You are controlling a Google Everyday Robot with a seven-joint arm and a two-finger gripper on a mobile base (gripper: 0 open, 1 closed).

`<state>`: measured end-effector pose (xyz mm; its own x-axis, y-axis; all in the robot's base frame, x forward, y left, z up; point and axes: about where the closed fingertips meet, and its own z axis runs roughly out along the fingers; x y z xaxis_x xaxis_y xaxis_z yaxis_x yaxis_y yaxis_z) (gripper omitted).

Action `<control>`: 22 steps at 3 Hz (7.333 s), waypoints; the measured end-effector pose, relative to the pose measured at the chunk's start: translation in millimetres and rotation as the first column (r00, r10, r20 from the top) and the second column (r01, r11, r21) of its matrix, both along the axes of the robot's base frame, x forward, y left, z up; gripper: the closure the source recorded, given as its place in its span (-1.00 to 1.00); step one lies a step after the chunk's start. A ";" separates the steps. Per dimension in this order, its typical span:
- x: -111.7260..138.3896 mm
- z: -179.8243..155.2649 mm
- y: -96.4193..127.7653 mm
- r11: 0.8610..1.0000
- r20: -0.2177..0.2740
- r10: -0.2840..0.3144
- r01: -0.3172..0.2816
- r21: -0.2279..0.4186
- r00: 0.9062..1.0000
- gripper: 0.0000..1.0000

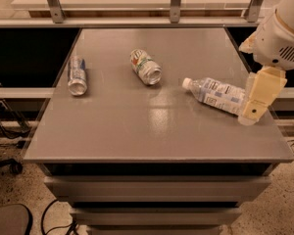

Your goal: Move blue plastic bottle near redbull can

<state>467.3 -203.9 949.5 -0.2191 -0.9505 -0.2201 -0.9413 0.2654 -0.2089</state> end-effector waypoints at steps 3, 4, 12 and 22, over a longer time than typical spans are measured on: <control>46.2 -73.6 -4.7 0.999 -0.117 0.026 -0.031 -0.040 0.993 -1.00; 57.2 -96.0 -5.6 0.998 -0.159 0.031 -0.039 -0.048 0.987 -1.00; 99.3 -60.1 59.1 0.977 -0.040 0.213 -0.212 0.031 0.976 1.00; 78.8 -95.5 340.5 0.848 -0.160 0.523 -0.530 -0.005 0.837 1.00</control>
Offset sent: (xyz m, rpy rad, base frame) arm 0.0520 -0.0089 -0.0849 -0.0551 0.1373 0.0268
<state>546.1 136.6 854.0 0.2911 -0.9401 -0.1774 -0.9567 -0.2855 -0.0568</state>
